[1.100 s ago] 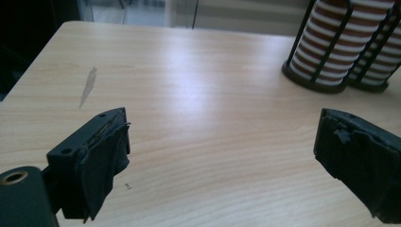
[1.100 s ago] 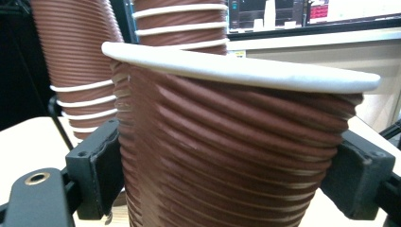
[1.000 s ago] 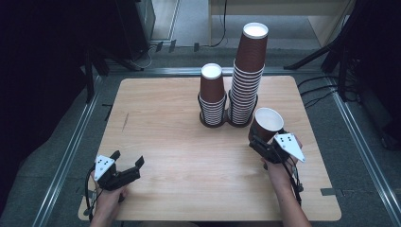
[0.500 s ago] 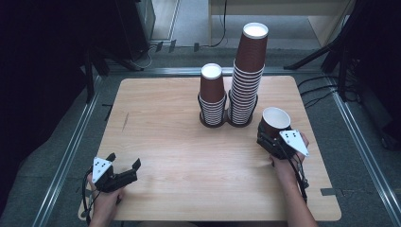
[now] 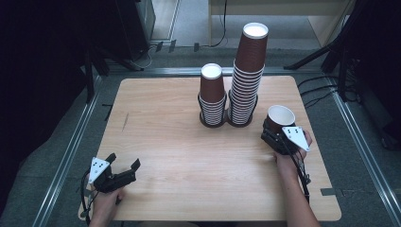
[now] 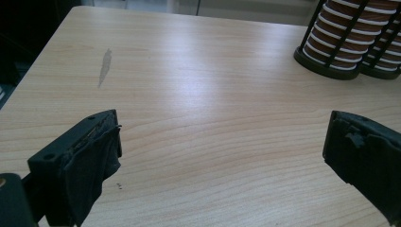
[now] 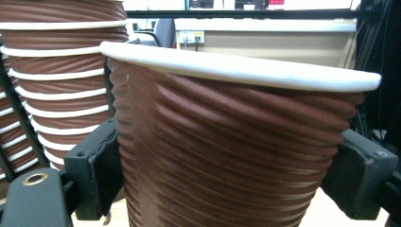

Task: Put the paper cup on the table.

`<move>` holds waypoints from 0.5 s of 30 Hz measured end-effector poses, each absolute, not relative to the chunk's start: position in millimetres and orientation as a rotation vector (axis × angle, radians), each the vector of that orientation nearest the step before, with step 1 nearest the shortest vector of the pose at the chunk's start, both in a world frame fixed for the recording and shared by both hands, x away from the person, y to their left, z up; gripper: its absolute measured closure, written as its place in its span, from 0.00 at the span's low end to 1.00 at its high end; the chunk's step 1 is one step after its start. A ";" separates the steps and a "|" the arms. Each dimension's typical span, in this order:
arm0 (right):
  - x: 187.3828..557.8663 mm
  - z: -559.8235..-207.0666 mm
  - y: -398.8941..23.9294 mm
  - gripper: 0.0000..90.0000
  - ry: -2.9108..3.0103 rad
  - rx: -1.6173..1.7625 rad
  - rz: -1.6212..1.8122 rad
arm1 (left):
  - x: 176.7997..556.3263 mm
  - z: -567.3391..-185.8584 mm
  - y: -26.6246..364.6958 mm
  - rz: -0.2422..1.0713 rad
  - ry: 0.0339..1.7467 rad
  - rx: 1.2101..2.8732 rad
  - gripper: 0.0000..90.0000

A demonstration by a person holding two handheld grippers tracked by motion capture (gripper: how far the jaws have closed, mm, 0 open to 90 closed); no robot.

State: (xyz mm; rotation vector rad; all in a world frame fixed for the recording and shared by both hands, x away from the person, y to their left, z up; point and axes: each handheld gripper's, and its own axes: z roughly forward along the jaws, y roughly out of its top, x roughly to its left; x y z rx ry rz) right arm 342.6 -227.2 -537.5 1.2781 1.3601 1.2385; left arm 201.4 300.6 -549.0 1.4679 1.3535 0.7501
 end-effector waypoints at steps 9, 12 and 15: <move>342.9 -541.1 -228.2 0.14 1.405 1.279 1.218 | 202.0 -548.9 301.3 0.737 1.344 1.476 0.00; 342.9 -542.4 -231.0 0.14 1.387 1.316 1.217 | 201.7 -549.0 301.5 0.733 1.341 1.474 0.00; 342.8 -544.4 -230.9 0.14 1.416 1.316 1.193 | 201.6 -548.9 302.2 0.726 1.335 1.471 0.00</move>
